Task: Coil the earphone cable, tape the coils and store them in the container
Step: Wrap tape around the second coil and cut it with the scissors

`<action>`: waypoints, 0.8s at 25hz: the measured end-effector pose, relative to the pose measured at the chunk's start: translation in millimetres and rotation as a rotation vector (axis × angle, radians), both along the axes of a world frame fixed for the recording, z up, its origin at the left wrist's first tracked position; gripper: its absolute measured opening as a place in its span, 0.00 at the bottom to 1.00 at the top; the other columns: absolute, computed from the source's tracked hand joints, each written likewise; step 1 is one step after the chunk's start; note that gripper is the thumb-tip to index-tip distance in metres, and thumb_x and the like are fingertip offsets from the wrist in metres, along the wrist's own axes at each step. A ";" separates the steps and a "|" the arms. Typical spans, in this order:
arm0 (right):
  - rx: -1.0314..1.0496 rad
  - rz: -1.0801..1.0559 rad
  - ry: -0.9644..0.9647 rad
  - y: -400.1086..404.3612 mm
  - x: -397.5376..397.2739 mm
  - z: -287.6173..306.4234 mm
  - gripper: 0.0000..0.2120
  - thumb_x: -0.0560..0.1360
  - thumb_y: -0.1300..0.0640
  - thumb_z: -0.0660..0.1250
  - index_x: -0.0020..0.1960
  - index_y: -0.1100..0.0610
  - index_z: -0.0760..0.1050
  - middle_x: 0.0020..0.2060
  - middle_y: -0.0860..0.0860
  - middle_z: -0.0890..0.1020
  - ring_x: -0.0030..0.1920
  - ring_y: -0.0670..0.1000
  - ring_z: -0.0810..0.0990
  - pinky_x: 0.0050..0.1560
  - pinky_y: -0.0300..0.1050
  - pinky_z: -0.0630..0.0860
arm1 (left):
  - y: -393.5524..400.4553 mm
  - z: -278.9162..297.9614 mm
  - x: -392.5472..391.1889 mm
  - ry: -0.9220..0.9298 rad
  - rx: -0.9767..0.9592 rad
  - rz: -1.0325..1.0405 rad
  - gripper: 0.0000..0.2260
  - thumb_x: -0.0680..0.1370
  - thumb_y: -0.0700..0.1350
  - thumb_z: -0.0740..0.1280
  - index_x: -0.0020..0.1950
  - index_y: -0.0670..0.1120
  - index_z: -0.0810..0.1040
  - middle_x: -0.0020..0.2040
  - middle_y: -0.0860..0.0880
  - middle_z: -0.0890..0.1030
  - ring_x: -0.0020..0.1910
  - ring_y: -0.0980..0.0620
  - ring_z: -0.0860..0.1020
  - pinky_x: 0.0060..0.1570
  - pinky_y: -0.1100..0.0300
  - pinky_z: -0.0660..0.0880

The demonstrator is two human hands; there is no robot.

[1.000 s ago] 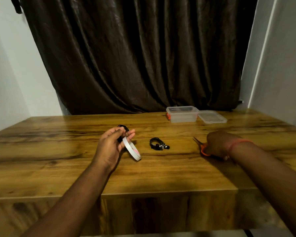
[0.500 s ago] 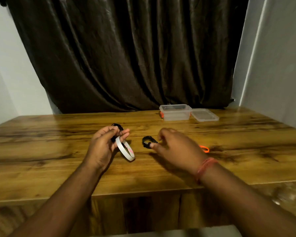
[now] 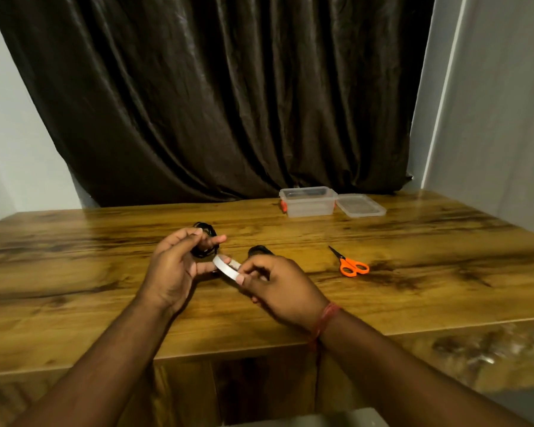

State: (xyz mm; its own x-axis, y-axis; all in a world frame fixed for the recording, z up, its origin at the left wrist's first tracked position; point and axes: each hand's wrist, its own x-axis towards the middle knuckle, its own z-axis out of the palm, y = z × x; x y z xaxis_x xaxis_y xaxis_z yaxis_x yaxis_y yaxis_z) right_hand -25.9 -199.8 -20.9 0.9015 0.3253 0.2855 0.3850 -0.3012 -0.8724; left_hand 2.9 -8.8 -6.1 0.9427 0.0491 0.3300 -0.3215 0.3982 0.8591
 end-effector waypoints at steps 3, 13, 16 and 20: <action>-0.224 -0.130 -0.185 -40.2 -0.8 0.8 0.02 0.77 0.51 0.69 0.46 0.47 0.80 0.36 0.42 0.81 0.36 0.40 0.77 0.36 0.35 0.72 | 0.7 0.1 0.5 0.049 0.035 0.045 0.13 0.83 0.39 0.59 0.42 0.45 0.80 0.37 0.48 0.82 0.52 0.44 0.84 0.38 0.44 0.82; -0.421 0.038 -0.279 -111.2 -13.4 3.4 0.03 0.78 0.51 0.67 0.49 0.47 0.80 0.44 0.41 0.79 0.46 0.43 0.77 0.43 0.36 0.72 | 2.3 -1.4 2.4 0.066 0.085 0.077 0.14 0.81 0.41 0.63 0.39 0.48 0.82 0.39 0.48 0.82 0.47 0.47 0.84 0.40 0.45 0.82; -0.429 -0.034 -0.343 -127.4 -13.0 0.3 0.02 0.78 0.52 0.68 0.48 0.47 0.80 0.42 0.43 0.80 0.45 0.45 0.78 0.44 0.40 0.74 | 2.9 -3.5 3.7 0.069 0.092 0.074 0.13 0.81 0.41 0.63 0.40 0.47 0.83 0.40 0.48 0.82 0.46 0.47 0.84 0.39 0.46 0.82; -0.632 -0.195 -0.432 -135.0 2.8 -1.2 0.04 0.78 0.51 0.67 0.51 0.49 0.80 0.47 0.44 0.77 0.47 0.42 0.74 0.49 0.44 0.74 | 1.9 -3.9 4.6 0.057 0.113 0.068 0.15 0.81 0.40 0.62 0.38 0.49 0.84 0.40 0.48 0.82 0.45 0.47 0.84 0.39 0.46 0.82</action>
